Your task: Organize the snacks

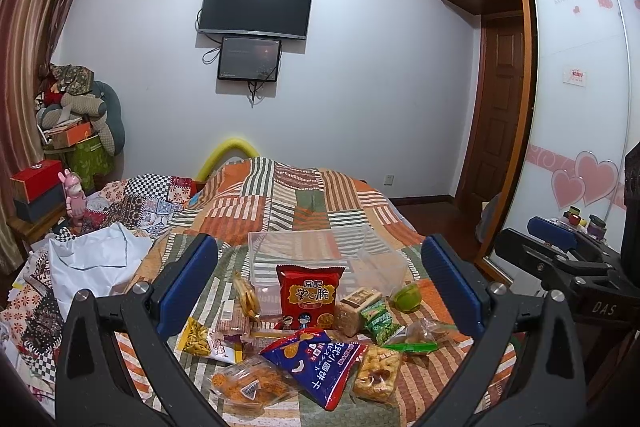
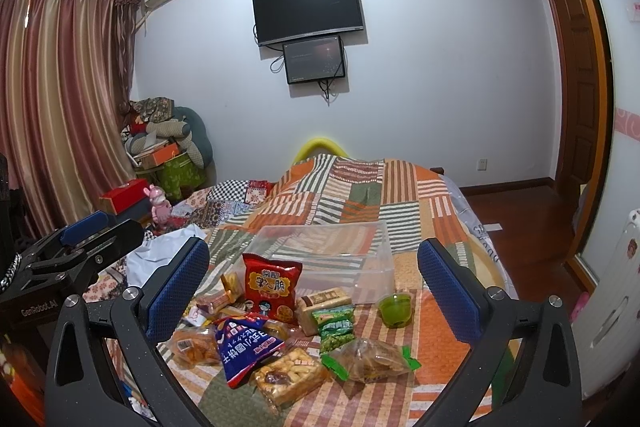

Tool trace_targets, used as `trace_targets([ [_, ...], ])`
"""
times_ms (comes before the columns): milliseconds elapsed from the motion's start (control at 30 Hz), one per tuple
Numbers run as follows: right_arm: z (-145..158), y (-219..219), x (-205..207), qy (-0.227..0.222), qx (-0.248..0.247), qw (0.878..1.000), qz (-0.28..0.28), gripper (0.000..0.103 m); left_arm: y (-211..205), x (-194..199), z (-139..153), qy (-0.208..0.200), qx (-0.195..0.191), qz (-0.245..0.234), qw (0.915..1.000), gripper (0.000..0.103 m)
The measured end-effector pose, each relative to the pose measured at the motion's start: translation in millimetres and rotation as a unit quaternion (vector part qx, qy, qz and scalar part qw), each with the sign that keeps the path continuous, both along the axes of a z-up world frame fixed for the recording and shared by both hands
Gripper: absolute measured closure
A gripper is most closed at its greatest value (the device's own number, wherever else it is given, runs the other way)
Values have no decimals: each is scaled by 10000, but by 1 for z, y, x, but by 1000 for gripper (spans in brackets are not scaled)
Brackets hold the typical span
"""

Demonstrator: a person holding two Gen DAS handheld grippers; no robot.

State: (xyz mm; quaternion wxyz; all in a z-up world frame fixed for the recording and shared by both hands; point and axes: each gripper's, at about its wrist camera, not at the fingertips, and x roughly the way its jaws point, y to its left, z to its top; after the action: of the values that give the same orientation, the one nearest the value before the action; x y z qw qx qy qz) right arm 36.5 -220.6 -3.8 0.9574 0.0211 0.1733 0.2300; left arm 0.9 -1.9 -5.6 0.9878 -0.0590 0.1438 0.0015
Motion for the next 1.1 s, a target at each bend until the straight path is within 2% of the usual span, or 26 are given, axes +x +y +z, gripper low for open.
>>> trace_targets([
  [267, 0, 0, 1, 16, 8, 10000, -4, 0, 0, 1, 0, 8, 20, 2, 10000, 0],
  [567, -11, -1, 9, 204, 15, 9998, 12, 0, 4, 3, -9, 107, 240, 5, 9997, 0],
  [667, -20, -5, 15, 376, -26, 9992, -119, 0, 10, 10, -19, 304, 255, 45, 9992, 0],
  [767, -33, -11, 26, 688, -33, 9975, -136, 0, 25, 19, -34, 633, 92, 67, 9979, 1],
  [900, -49, -17, 37, 978, -216, 9946, -256, 0, 46, 32, -57, 1172, -208, 129, 9928, 19],
  [1000, -64, -21, 44, 1258, -356, 9911, -267, 2, 60, 41, -76, 1568, -420, 193, 9865, 24],
  [1100, -77, -23, 49, 1534, -481, 9867, -242, 9, 70, 46, -91, 1845, -505, 326, 9810, 26],
])
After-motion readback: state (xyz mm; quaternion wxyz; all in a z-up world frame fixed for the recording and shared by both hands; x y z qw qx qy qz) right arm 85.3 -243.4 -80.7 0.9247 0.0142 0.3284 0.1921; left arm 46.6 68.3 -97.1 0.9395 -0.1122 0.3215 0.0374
